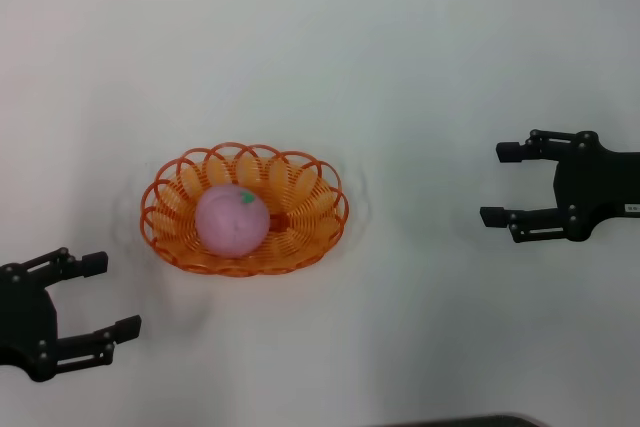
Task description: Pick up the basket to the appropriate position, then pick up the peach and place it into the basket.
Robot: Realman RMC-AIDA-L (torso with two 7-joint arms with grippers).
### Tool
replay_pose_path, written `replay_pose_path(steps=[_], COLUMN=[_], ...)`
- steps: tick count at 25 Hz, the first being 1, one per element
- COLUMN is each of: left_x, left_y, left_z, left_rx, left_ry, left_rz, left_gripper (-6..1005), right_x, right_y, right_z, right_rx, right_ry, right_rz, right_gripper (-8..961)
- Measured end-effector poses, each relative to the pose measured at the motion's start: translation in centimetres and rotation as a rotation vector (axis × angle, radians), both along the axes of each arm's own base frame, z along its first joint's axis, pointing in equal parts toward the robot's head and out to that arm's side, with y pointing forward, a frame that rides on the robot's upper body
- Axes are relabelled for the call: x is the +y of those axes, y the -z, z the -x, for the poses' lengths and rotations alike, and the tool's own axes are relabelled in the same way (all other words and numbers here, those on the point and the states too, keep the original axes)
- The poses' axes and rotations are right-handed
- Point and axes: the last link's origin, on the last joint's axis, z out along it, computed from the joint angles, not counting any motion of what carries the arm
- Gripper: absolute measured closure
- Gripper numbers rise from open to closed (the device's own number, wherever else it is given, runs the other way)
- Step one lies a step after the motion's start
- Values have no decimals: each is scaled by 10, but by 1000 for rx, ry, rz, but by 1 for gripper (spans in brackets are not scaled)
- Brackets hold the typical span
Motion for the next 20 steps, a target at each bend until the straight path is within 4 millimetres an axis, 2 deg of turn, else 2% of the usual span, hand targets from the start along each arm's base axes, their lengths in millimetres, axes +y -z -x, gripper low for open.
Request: replay_pose_path(steps=[20], left_x=[-1], left_y=[1], left_z=[0], left_rx=[-7], left_ry=[-7], left_rz=[0], left_gripper=[152], right_x=[1], right_y=[7], right_z=[2], right_rx=[16], right_ry=[4], right_rz=[15], right_gripper=[77])
